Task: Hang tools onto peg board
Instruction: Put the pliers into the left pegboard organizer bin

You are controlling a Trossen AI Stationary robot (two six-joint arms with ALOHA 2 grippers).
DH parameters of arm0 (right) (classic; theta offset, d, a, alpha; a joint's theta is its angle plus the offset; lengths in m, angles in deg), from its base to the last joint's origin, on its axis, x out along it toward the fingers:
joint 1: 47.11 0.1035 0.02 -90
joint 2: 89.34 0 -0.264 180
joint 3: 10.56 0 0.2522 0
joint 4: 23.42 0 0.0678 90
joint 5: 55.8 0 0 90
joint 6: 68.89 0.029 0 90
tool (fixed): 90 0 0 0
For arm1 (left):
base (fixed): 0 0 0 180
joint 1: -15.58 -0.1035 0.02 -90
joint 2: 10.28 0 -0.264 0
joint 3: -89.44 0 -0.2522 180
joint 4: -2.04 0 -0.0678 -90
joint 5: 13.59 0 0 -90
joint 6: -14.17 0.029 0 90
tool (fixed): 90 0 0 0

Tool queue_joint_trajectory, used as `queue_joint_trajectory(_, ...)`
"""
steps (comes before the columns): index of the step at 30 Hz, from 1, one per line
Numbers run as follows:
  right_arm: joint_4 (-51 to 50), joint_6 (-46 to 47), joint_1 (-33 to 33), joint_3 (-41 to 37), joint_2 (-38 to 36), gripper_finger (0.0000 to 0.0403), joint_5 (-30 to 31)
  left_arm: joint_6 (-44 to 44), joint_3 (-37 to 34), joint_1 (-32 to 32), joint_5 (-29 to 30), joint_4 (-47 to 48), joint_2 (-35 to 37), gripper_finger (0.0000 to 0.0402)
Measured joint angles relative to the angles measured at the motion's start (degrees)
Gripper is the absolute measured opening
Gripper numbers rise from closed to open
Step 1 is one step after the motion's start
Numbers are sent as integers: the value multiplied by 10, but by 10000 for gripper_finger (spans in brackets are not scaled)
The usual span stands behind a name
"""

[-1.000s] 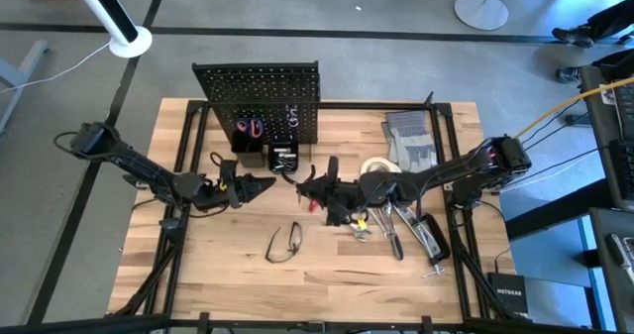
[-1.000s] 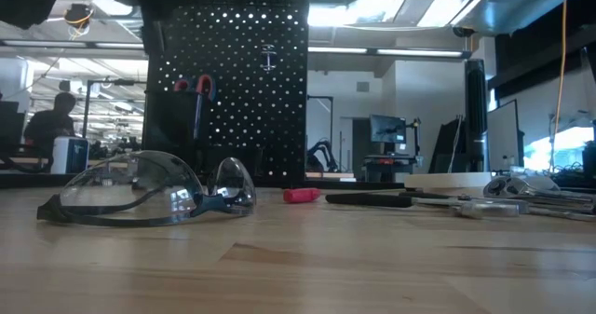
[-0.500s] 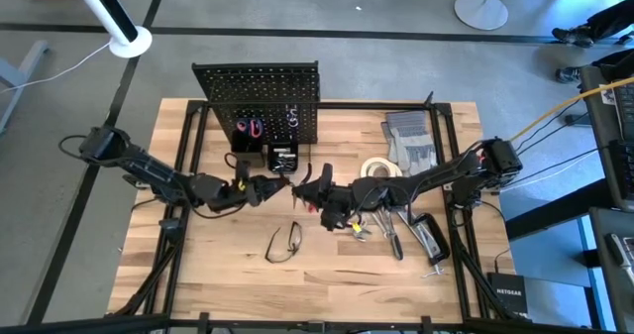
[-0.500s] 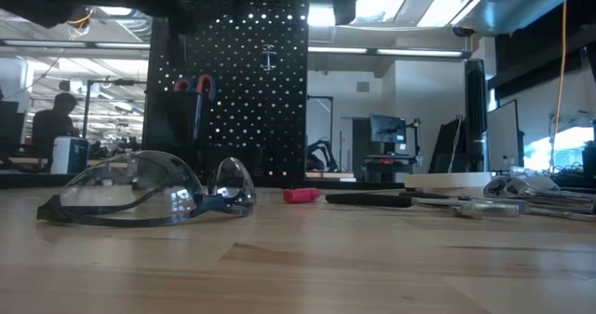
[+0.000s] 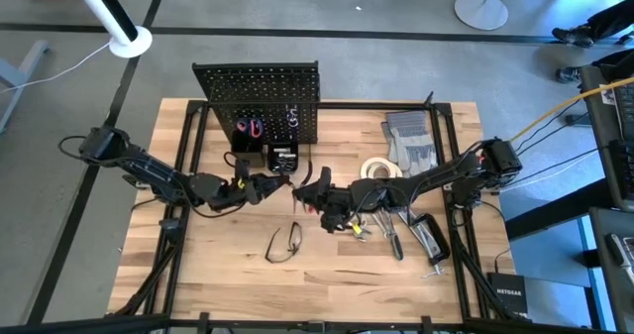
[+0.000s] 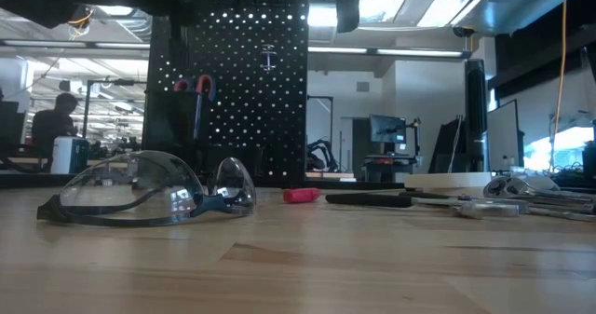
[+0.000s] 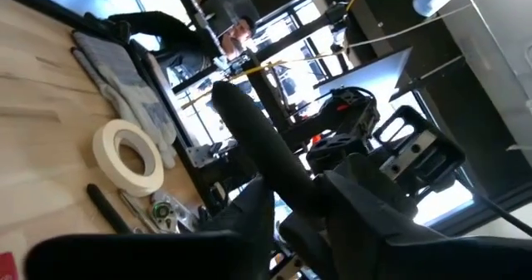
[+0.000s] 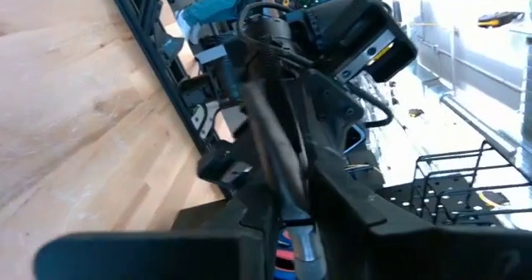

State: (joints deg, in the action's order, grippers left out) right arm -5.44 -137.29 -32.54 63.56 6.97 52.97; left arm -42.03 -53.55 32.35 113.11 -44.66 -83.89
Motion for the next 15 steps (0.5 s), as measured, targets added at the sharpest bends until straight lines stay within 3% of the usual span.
queue_joint_trajectory(7, -5, 50, 0, 0, 0, 99, 10, 62, 0, 0, 8, -46, 0, 44)
queue_joint_trajectory(15, -13, 171, 2, 1, 0, 160, 119, 187, -1, 0, -9, -150, 1, 31)
